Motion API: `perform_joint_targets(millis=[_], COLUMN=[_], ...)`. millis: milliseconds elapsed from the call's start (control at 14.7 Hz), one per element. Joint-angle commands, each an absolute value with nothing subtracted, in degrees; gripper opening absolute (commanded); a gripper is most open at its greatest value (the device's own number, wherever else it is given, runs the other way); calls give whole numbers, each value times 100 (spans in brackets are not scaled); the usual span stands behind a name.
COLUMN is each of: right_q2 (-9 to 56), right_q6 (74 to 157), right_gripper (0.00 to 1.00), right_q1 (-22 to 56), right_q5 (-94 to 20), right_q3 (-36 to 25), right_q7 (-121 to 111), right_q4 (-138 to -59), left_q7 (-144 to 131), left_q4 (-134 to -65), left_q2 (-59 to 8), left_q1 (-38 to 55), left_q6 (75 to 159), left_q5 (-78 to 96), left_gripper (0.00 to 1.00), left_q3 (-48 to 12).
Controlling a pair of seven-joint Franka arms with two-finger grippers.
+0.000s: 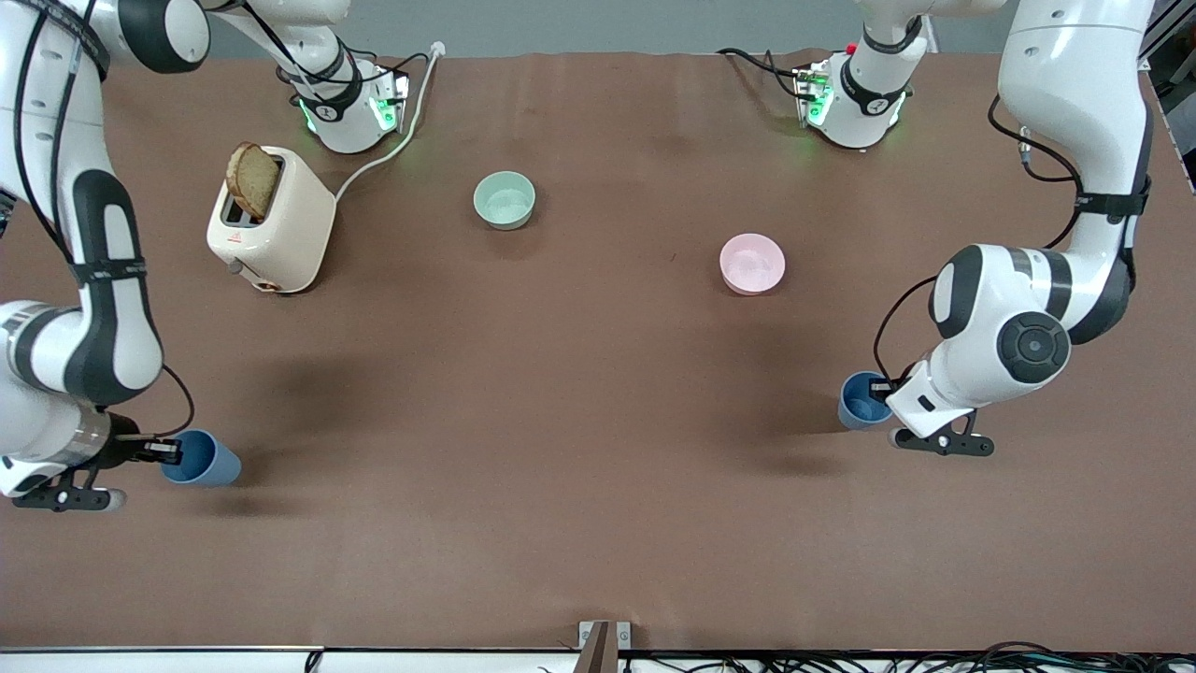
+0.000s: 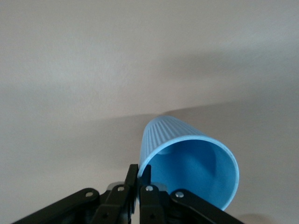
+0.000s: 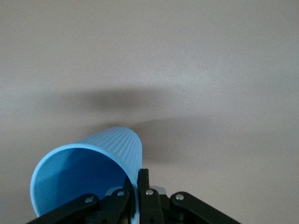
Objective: Stack blue cups with both arms
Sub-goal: 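Carry the cup to mid-table with the left gripper while the right gripper lifts its cup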
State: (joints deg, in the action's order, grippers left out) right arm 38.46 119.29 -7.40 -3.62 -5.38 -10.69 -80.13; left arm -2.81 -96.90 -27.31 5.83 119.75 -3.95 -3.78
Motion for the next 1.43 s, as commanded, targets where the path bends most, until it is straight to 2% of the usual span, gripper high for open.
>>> perform_joint_targets(millis=[0, 204, 340, 545, 817, 1089, 1361], right_q2=[2868, 1692, 962, 309, -35, 9, 18], right_q6=[11069, 10249, 9523, 8747, 8367, 8201, 8122], right_gripper=[0, 1, 2, 1, 1, 1, 1], right_q1=[-659, -572, -580, -571, -492, -439, -439], right_q5=[-448, -422, -422, -413, -413, -378, -369], right_q3=[-519, -501, -483, -475, -475, -483, -475], right_q7=[-968, -809, -712, -389, -176, -167, -18], right_q4=[-8227, -8673, -8911, -8921, -8974, -8834, -8719], left_q7=[-246, -298, -316, -220, -114, -132, -106], left_q4=[-8670, -8245, -7737, -7278, -7286, -7295, -7330], left_q2=[-2724, -3048, -3565, -4173, -4456, -4649, -4675], left_q1=[633, 1254, 1921, 2565, 3022, 3603, 3683], left_q6=[10998, 10933, 10960, 11239, 11908, 11927, 11927], left_q5=[-510, -449, -431, -422, -422, -466, -492], left_gripper=[0, 0, 1, 1, 0, 1, 3], left_q3=[-877, -1125, -1116, -1125, -1230, -1187, -1178])
